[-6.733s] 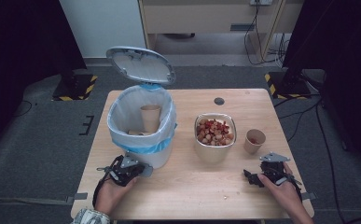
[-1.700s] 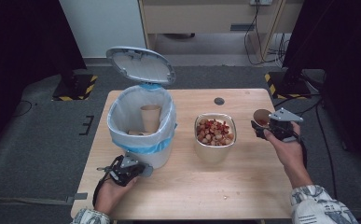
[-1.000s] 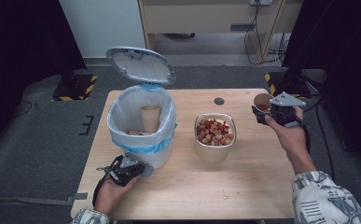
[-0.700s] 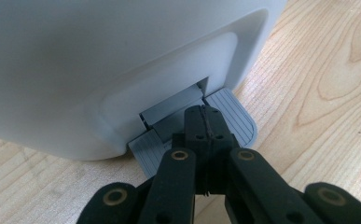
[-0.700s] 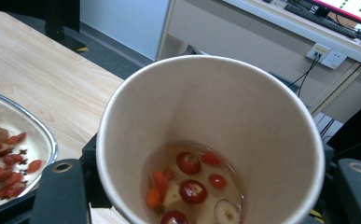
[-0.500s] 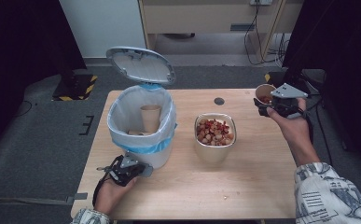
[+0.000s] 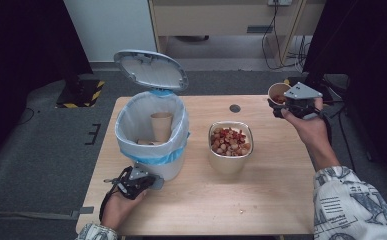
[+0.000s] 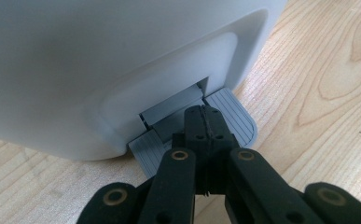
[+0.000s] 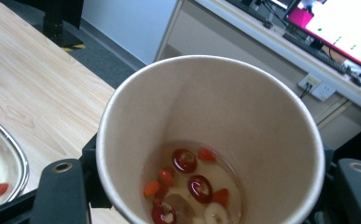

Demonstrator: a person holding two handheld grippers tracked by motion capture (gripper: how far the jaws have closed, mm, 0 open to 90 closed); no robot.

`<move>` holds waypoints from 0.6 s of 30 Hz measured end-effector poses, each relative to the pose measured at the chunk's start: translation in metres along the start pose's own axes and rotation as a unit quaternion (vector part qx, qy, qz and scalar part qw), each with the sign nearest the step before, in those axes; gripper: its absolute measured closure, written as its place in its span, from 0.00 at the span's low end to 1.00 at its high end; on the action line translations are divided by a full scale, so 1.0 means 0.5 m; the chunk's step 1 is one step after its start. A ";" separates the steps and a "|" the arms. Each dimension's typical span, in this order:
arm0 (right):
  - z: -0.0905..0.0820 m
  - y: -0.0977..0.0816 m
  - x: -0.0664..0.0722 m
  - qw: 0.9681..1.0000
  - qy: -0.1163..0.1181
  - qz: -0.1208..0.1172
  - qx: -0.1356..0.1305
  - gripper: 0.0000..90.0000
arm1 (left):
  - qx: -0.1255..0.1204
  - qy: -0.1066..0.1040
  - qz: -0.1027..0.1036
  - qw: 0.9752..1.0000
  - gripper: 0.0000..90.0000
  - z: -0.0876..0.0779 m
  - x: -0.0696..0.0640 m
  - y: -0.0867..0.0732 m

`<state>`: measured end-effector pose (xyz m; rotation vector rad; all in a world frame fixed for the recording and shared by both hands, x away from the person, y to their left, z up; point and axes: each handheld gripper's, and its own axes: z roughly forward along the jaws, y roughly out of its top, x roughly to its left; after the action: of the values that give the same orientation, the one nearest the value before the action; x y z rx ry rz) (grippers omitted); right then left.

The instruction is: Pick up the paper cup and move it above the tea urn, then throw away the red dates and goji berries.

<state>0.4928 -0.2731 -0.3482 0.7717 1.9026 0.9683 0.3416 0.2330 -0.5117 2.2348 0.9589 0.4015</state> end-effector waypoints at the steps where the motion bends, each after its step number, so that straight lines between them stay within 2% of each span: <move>1: 0.002 0.005 0.001 1.000 0.000 -0.006 -0.002 0.32 | 0.000 0.000 0.000 1.000 1.00 0.000 0.000 0.000; 10: 0.013 0.037 0.017 0.999 0.008 -0.038 -0.010 0.32 | 0.000 0.001 0.001 1.000 1.00 0.000 0.000 0.000; 14: 0.016 0.047 0.015 0.999 0.005 -0.043 -0.009 0.32 | 0.000 0.000 -0.001 1.000 1.00 0.000 0.000 0.000; 18: 0.023 0.061 0.023 0.998 0.010 -0.057 -0.009 0.32 | 0.000 0.000 -0.001 1.000 1.00 0.000 0.000 0.000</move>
<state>0.5019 -0.2446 -0.3310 0.6390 1.9316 0.9248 0.3416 0.2331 -0.5118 2.2329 0.9604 0.4007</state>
